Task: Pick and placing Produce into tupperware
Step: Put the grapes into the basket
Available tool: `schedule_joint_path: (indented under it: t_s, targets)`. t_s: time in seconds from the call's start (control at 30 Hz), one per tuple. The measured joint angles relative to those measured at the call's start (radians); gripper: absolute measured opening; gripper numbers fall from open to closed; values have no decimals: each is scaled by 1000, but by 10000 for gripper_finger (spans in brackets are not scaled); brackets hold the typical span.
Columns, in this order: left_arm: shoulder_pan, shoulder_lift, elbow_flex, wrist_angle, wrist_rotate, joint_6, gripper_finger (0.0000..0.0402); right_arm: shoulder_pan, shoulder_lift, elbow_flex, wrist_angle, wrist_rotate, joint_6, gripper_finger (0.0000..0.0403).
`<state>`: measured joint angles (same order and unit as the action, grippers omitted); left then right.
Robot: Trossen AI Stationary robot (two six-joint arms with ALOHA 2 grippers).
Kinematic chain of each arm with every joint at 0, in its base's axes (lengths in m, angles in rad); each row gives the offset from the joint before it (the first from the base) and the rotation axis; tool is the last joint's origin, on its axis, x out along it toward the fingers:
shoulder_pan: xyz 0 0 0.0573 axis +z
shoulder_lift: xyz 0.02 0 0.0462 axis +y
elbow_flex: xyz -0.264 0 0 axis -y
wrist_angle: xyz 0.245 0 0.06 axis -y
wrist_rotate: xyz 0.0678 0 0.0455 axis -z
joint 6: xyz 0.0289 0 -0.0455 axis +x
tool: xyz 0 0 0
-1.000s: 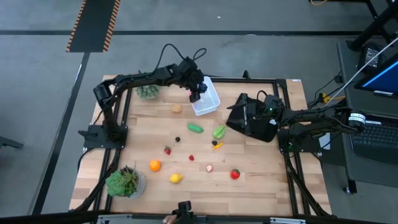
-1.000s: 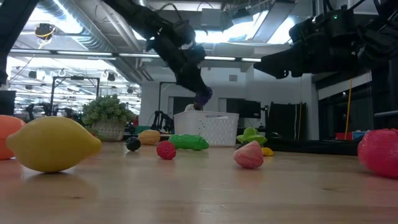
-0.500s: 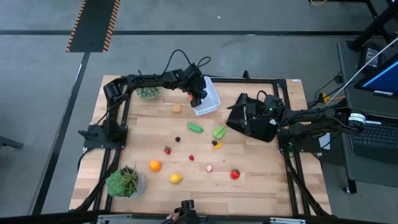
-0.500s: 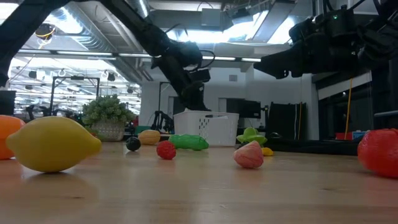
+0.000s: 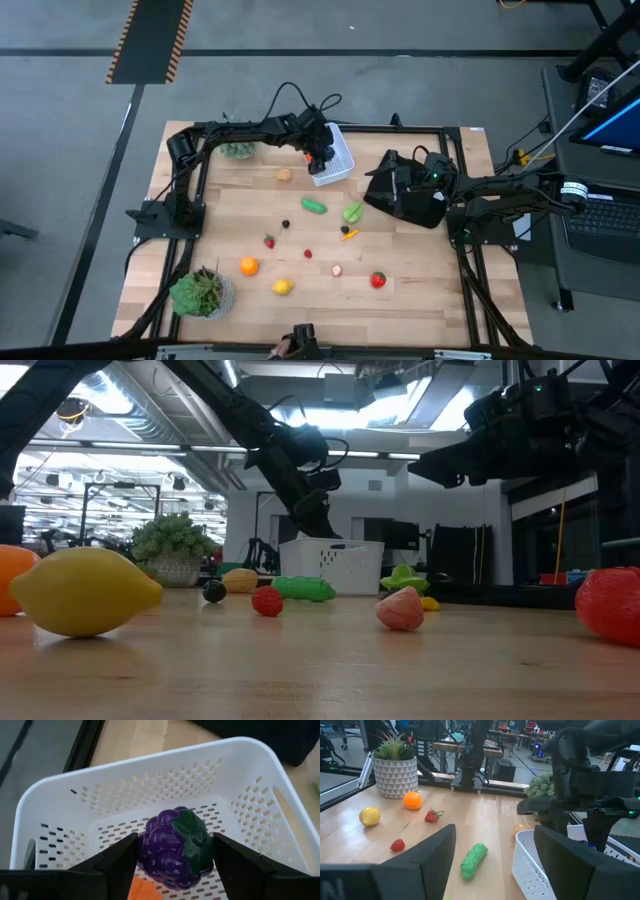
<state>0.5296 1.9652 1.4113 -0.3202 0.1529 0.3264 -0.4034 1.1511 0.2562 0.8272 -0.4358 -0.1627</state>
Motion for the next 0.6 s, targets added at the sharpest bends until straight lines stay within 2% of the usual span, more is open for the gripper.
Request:
schedule_joint_path:
  t_s: [0.6]
  targets:
    - [-3, -1, 0, 51, -18, 72, 251, 0, 0, 0, -3, -1, 0, 271]
